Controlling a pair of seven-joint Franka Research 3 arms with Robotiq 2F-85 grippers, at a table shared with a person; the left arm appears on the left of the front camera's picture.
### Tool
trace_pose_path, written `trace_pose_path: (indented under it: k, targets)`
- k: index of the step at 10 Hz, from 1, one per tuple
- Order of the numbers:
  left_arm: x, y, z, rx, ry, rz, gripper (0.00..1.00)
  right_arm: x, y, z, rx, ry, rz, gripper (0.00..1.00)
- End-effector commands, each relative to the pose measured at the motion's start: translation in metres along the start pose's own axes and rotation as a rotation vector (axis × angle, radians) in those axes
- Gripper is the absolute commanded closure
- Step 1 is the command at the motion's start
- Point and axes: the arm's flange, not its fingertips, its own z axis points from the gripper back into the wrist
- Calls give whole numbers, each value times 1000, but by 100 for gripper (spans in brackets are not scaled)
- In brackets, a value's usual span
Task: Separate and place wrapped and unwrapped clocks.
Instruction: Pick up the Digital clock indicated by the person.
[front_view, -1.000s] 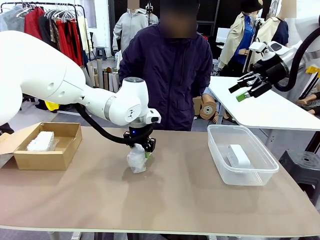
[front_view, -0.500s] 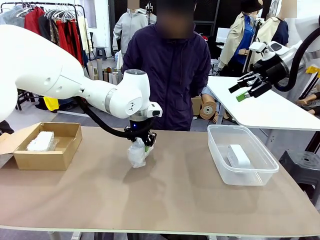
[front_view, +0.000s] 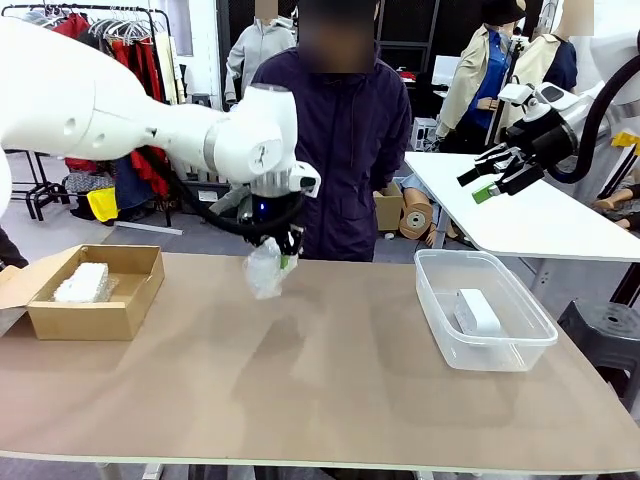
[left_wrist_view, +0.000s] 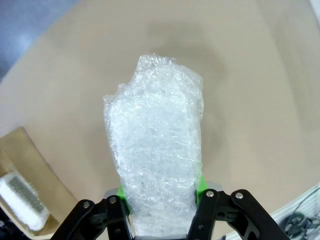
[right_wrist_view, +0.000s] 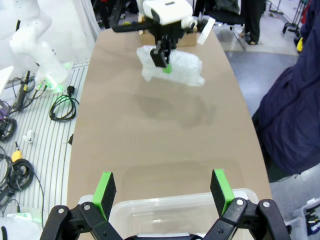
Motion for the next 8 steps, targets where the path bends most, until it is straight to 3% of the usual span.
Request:
trace_pose_path:
  k: [1,5,8]
  targets:
    - [35,4,38,23,5,-3,100,2,1,1,-2,0,6,0]
    - [75,1,120,77,-59,-33,100,2,1,1,-2,0,6,0]
    - [74,-13,164,111,-90,-46,100,2,1,1,-2,0,6,0]
